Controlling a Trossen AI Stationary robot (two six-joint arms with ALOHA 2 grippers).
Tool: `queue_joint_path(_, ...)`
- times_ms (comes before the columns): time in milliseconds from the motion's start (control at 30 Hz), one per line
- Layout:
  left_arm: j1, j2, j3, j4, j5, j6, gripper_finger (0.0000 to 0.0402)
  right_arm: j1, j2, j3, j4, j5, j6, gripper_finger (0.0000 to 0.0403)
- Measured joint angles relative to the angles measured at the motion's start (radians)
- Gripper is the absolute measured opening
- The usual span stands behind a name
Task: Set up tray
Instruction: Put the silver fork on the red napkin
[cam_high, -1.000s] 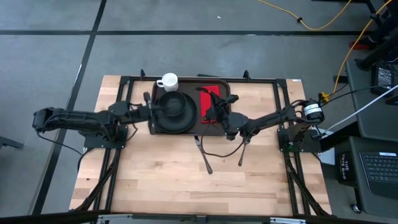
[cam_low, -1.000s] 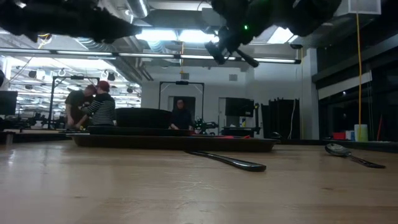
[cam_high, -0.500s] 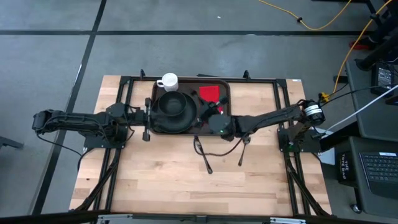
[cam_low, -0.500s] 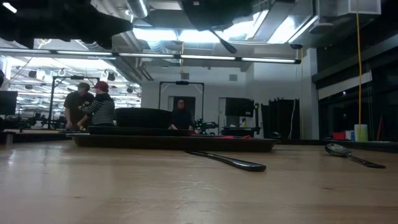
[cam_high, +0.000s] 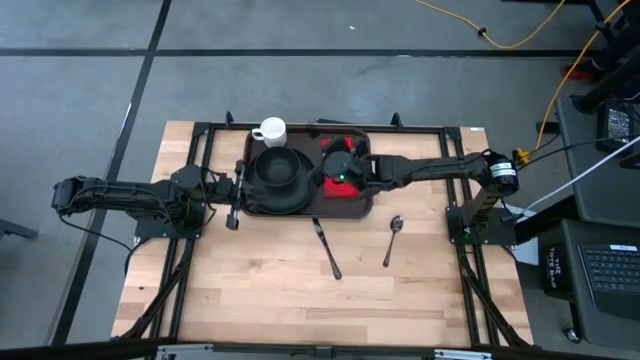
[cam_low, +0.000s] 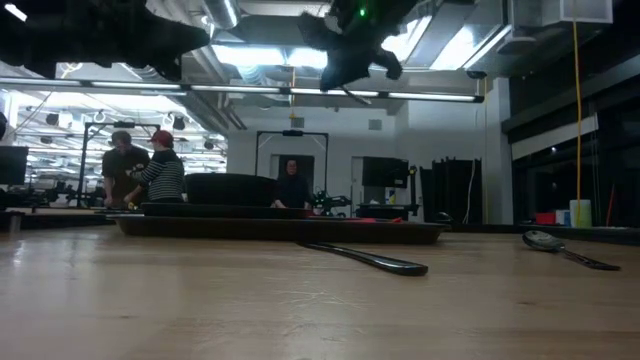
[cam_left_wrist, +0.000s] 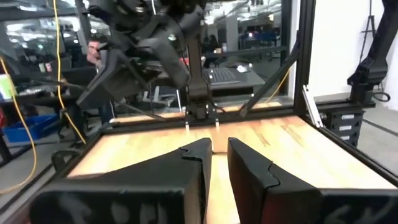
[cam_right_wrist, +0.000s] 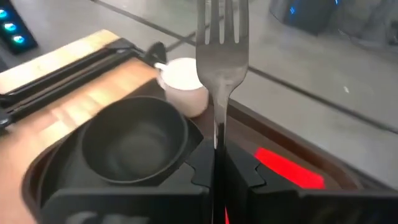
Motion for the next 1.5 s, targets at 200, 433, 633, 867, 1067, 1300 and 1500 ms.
queue_joint_path(200, 0.000, 0.000, 0.000, -0.056, 0.000, -0.002, 0.0045, -0.044, 0.000, -0.005, -0.132, -0.007, 0.142, 0.0017)
queue_joint_path(433, 0.000, 0.000, 0.000, -0.063, -0.005, -0.002, 0.0046, -0.082, 0.009, -0.006, -0.229, -0.035, 0.293, 0.0026)
queue_joint_path(633, 0.000, 0.002, 0.000, -0.063, -0.005, -0.002, 0.0043, -0.102, 0.046, -0.007, -0.217, -0.060, 0.337, 0.0016)
queue_joint_path(867, 0.000, 0.003, 0.000, -0.063, -0.007, -0.002, 0.0046, -0.139, 0.124, -0.006, -0.213, -0.122, 0.435, 0.0032)
queue_joint_path(1067, 0.000, 0.003, 0.000, -0.063, -0.007, -0.011, 0.0043, -0.155, 0.202, -0.006, -0.184, -0.150, 0.475, 0.0017)
queue_joint_path(1300, 0.000, 0.003, 0.000, -0.063, -0.007, -0.012, 0.0047, -0.162, 0.244, -0.006, -0.167, -0.171, 0.506, 0.0034)
queue_joint_path(1500, 0.000, 0.003, 0.000, -0.063, -0.007, -0.011, 0.0043, -0.175, 0.249, -0.006, -0.167, -0.222, 0.507, 0.0017)
